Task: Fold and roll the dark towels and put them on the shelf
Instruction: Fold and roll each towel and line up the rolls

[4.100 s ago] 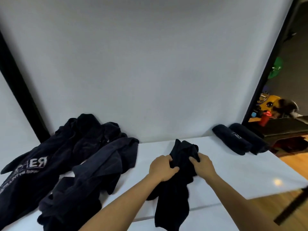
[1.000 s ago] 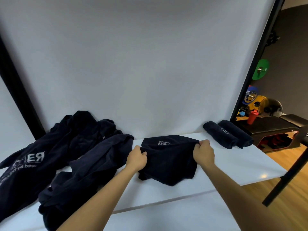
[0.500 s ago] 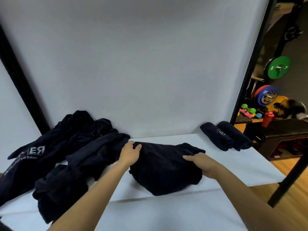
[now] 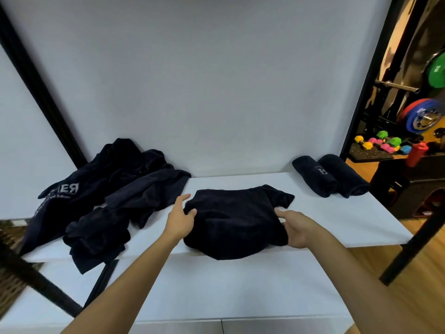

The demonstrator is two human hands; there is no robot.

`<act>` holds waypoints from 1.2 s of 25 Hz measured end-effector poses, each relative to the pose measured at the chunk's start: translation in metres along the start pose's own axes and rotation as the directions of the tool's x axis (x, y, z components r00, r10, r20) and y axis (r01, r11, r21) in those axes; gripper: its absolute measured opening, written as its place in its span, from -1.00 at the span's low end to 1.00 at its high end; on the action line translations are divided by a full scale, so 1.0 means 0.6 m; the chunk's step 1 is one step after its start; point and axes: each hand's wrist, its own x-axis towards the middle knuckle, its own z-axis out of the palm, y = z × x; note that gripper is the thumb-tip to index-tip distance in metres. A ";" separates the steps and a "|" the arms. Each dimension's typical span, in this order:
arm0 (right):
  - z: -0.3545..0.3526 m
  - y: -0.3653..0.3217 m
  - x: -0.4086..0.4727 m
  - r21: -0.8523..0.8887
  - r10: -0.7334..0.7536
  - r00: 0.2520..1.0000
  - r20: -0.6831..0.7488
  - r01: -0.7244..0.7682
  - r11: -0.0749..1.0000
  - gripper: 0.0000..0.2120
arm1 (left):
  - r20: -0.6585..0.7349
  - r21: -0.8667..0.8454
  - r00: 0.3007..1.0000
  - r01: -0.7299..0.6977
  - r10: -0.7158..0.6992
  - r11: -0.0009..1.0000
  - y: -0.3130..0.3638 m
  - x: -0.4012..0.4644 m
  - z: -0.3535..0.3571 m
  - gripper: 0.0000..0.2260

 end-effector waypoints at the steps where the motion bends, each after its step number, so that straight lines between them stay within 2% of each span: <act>1: 0.000 -0.005 -0.004 -0.004 -0.028 0.999 -0.036 0.028 1.000 -0.69 | -0.005 -0.020 1.000 -0.018 0.018 1.000 0.001 0.002 -0.009 -0.68; 4: 0.008 -0.054 -0.033 0.072 -0.222 0.965 -0.142 0.234 0.970 -0.60 | 0.014 -0.062 0.991 -0.135 0.137 0.989 0.031 0.024 -0.050 -0.78; 6: 0.033 -0.114 -0.076 0.077 -0.362 0.920 -0.154 0.376 0.923 -0.60 | 0.026 -0.085 0.978 -0.205 0.207 0.975 0.077 0.045 -0.090 -0.79; 7: 0.047 -0.146 -0.097 0.067 -0.443 0.884 -0.150 0.456 0.887 -0.61 | 0.015 -0.111 0.971 -0.235 0.238 0.966 0.107 0.053 -0.112 -0.80; 9: 0.073 -0.207 -0.137 0.074 -0.621 0.760 -0.190 0.642 0.763 -0.64 | -0.063 -0.228 0.959 -0.284 0.277 0.931 0.172 0.068 -0.156 -0.79; 10: 0.088 -0.229 -0.159 0.051 -0.690 0.696 -0.199 0.711 0.701 -0.65 | -0.093 -0.298 0.953 -0.302 0.287 0.906 0.200 0.075 -0.177 -0.80; 11: 0.103 -0.240 -0.179 -0.031 -0.730 0.662 -0.170 0.737 0.675 -0.63 | -0.094 -0.351 0.948 -0.317 0.303 0.881 0.221 0.078 -0.195 -0.82; 12: 0.117 -0.241 -0.195 -0.161 -0.732 0.673 -0.102 0.715 0.680 -0.61 | -0.044 -0.390 0.944 -0.318 0.327 0.864 0.235 0.079 -0.209 -0.82; 14: 0.131 -0.233 -0.207 -0.337 -0.695 0.719 -0.015 0.650 0.681 -0.60 | 0.152 -0.394 0.924 -0.269 0.351 0.879 0.246 0.067 -0.226 -0.60; 16: 0.140 -0.222 -0.209 -0.291 -0.727 0.683 -0.064 0.684 0.669 -0.64 | 0.229 -0.312 0.904 -0.282 0.360 0.907 0.234 0.056 -0.233 -0.52; 18: 0.147 -0.213 -0.210 -0.221 -0.758 0.636 -0.144 0.726 0.652 -0.68 | 0.155 -0.237 0.913 -0.336 0.377 0.911 0.218 0.051 -0.237 -0.61; 20: 0.151 -0.209 -0.209 -0.236 -0.766 0.618 -0.178 0.729 0.643 -0.71 | 0.083 -0.230 0.917 -0.364 0.391 0.903 0.207 0.052 -0.246 -0.67; 22: 0.148 -0.212 -0.210 -0.303 -0.770 0.626 -0.127 0.714 0.631 -0.65 | 0.026 -0.277 0.921 -0.366 0.388 0.888 0.205 0.061 -0.257 -0.67; 24: 0.142 -0.224 -0.220 -0.456 -0.770 0.635 -0.053 0.671 0.585 -0.52 | -0.035 -0.255 0.921 -0.383 0.388 0.888 0.208 0.069 -0.263 -0.69; 26: 0.140 -0.241 -0.233 -0.740 -0.763 0.646 0.005 0.516 0.432 -0.47 | -0.047 -0.144 0.907 -0.422 0.419 0.895 0.215 0.074 -0.268 -0.67; 27: 0.140 -0.251 -0.235 -0.869 -0.757 0.653 0.031 0.391 0.302 -0.50 | -0.005 -0.054 0.899 -0.438 0.439 0.897 0.220 0.078 -0.272 -0.63; 29: 0.132 -0.273 -0.225 -0.977 -0.743 0.665 0.076 0.198 0.078 -0.62 | 0.183 0.141 0.878 -0.468 0.442 0.872 0.229 0.082 -0.280 -0.55; 30: 0.125 -0.286 -0.217 -0.987 -0.739 0.668 0.080 0.159 0.036 -0.69 | 0.267 0.209 0.866 -0.479 0.422 0.852 0.235 0.084 -0.282 -0.54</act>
